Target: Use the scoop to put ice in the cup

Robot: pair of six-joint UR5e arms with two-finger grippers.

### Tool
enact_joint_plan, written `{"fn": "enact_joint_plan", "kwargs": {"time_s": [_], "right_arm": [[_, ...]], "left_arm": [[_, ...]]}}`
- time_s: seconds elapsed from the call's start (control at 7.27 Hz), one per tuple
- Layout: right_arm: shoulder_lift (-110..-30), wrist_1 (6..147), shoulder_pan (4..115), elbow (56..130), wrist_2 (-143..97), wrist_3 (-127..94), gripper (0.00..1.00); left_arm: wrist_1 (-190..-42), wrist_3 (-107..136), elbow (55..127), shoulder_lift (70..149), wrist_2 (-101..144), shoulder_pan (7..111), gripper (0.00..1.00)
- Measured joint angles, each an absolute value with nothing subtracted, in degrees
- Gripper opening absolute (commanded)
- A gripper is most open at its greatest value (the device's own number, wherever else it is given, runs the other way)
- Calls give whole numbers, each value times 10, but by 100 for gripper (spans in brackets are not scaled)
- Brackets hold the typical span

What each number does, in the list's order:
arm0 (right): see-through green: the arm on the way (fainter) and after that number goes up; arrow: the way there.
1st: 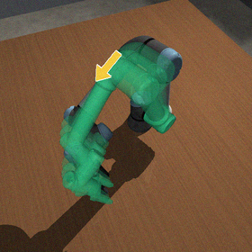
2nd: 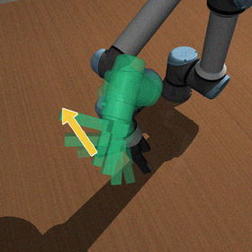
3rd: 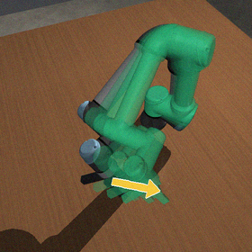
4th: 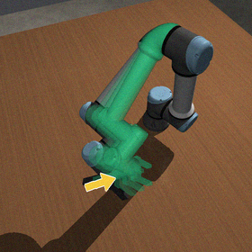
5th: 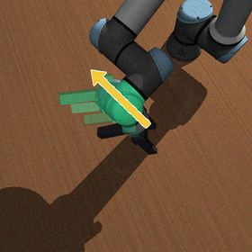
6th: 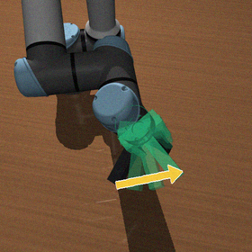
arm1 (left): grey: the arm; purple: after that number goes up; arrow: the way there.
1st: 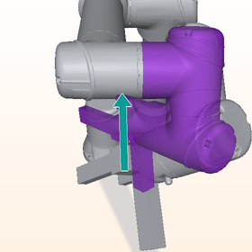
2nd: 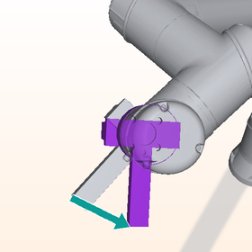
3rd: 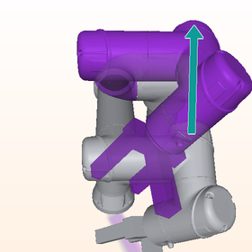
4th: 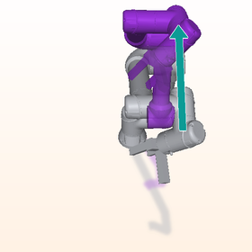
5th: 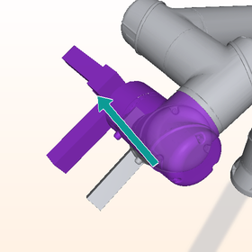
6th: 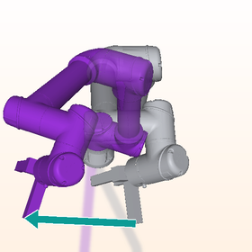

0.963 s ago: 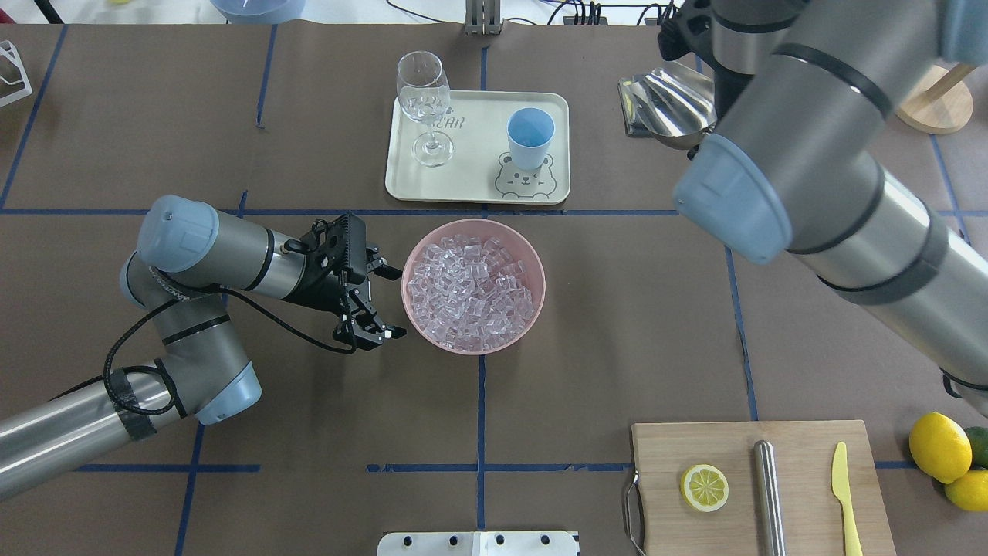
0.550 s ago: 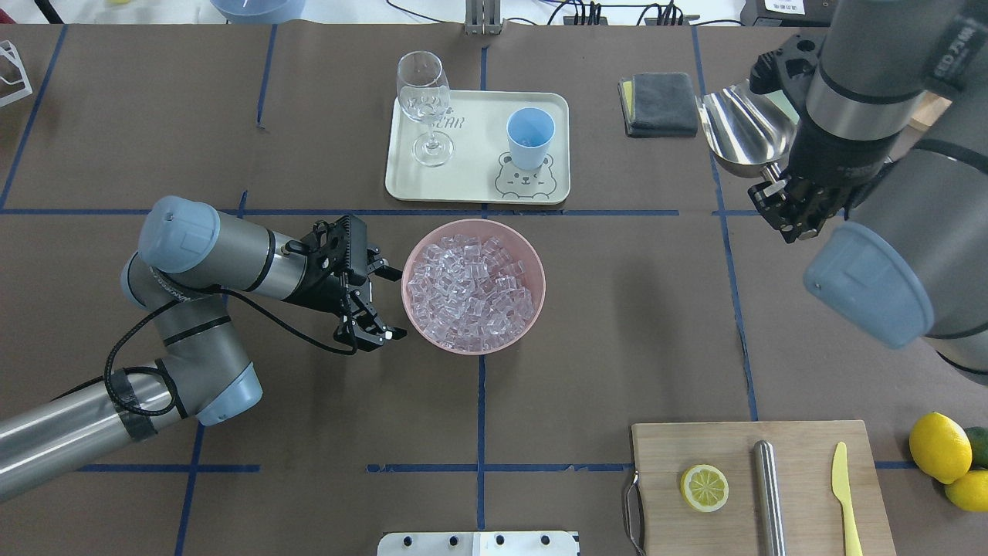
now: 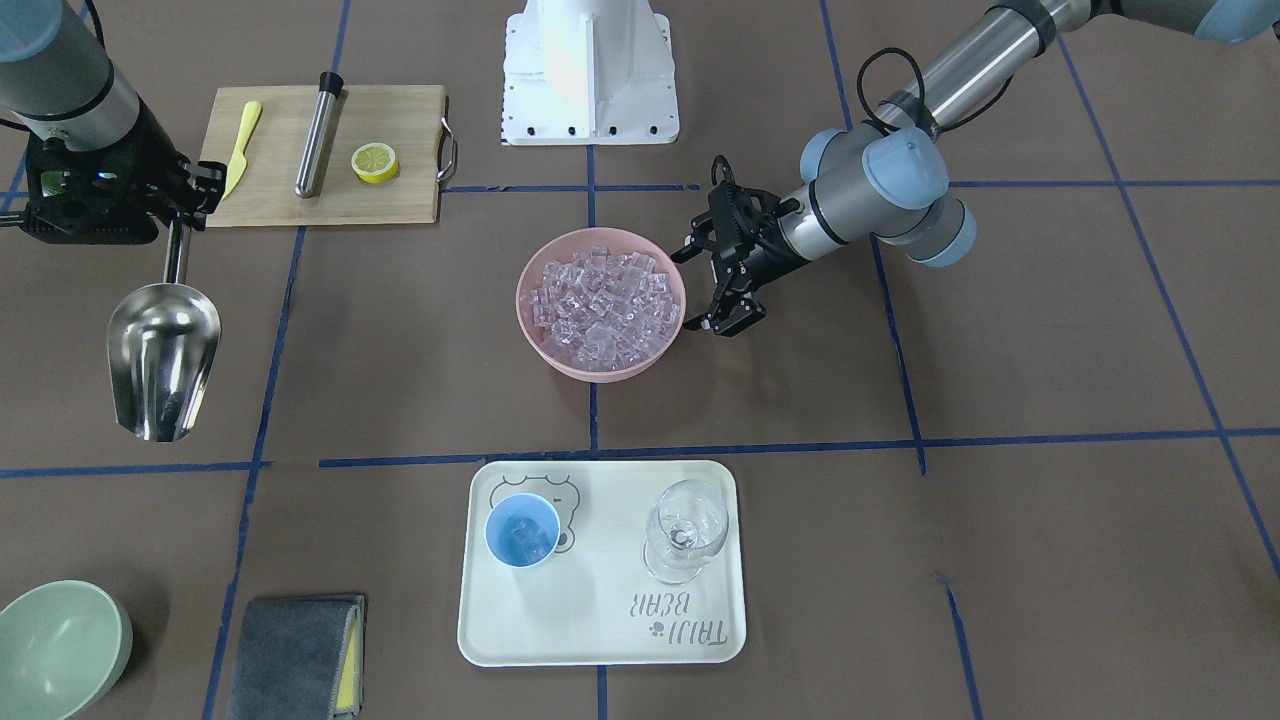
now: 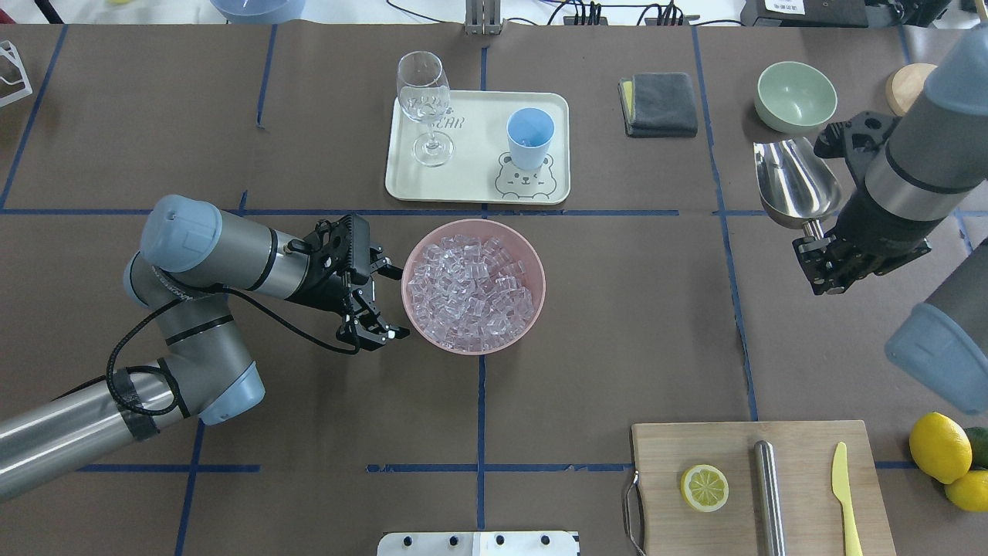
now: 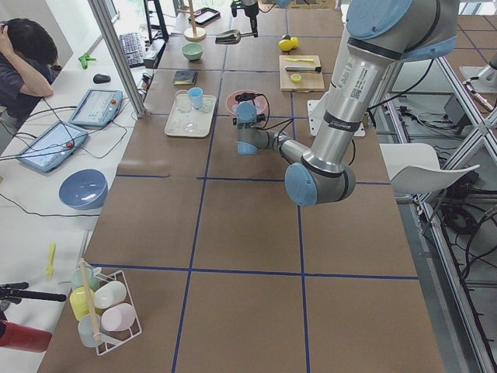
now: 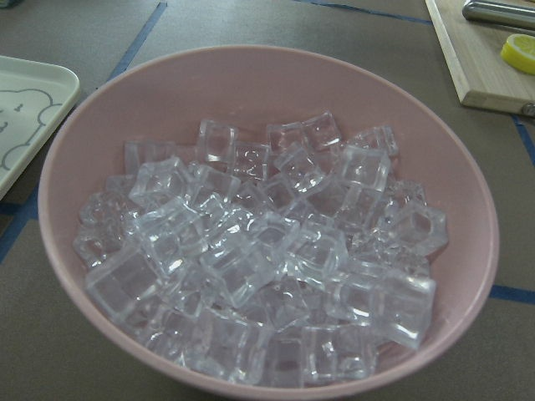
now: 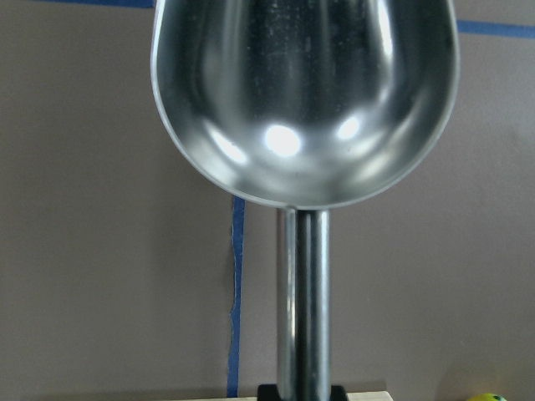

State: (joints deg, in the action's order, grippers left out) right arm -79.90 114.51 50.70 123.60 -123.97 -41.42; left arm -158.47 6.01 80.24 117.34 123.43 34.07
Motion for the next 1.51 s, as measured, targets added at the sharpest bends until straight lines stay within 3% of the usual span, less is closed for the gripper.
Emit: {"fn": "enact_joint_plan", "kwargs": {"time_s": [0.69,1.38,1.51], "right_arm": [[-948,853,394,1199,-1214,-564,0],[-960,800,351,1158,-1189,-595,0],[-957,800,349,1157,-1189,-595,99]], "left_arm": [[-1585,60,802,1175,1233,340,100],[-1583,60,802,1175,1233,340,100],[-1583,60,802,1175,1233,340,100]]}}
